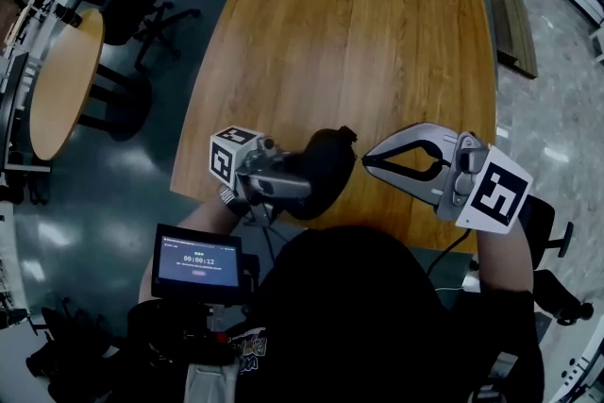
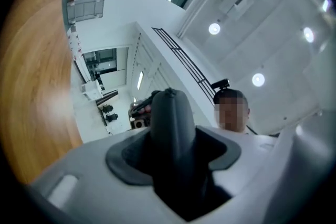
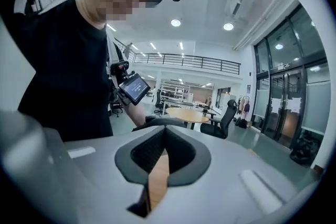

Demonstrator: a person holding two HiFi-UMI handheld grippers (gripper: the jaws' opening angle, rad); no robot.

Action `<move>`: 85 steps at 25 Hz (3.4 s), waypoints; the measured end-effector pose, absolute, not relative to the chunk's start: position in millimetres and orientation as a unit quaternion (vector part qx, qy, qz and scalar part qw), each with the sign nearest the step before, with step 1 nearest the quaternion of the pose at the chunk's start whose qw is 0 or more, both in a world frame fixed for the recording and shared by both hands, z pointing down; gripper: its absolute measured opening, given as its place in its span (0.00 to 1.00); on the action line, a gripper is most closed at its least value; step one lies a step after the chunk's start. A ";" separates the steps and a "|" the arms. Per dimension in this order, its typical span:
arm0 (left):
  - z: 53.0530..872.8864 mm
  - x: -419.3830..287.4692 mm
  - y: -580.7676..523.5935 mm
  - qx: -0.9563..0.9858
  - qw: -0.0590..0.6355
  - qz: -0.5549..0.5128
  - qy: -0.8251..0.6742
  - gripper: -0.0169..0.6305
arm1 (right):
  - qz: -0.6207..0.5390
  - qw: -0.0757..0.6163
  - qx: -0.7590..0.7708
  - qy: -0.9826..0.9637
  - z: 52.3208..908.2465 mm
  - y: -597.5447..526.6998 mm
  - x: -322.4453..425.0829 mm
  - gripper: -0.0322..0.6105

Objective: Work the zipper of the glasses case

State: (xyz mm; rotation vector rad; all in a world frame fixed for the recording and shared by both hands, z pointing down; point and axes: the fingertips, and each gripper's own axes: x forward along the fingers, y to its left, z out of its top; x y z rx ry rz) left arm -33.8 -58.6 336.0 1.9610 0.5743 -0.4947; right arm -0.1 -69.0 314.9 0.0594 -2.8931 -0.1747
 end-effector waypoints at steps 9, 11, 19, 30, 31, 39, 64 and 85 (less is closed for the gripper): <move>312.3 -29.3 -66.9 0.828 0.452 -0.263 0.205 0.42 | -0.085 0.095 0.038 -0.991 306.6 -50.5 3.9 0.06; 306.2 -31.1 -73.9 0.826 0.448 -0.281 0.194 0.42 | -0.093 0.093 0.047 -0.990 309.2 -46.6 -1.3 0.06; 311.2 -35.7 -113.9 0.758 0.512 -0.384 0.123 0.43 | -0.091 0.100 0.121 -0.984 326.4 -54.4 -2.6 0.06; 306.9 -24.2 -97.2 0.803 0.483 -0.304 0.170 0.42 | -0.115 0.128 0.077 -0.982 329.7 -41.1 5.0 0.06; 304.7 -24.5 -100.1 0.807 0.475 -0.317 0.154 0.42 | -0.121 0.132 0.083 -0.980 329.8 -42.6 4.4 0.06; 304.4 -36.7 -113.5 0.777 0.479 -0.401 0.073 0.41 | -0.103 0.095 0.125 -0.982 328.0 -45.6 2.6 0.07; 297.5 -43.7 -130.7 0.713 0.511 -0.477 0.056 0.41 | -0.143 0.068 0.190 -0.969 316.7 -60.1 3.2 0.05; 329.2 -42.4 -168.4 0.733 0.470 -0.457 -0.183 0.42 | -0.114 0.132 0.179 -0.968 380.3 -50.1 -22.7 0.05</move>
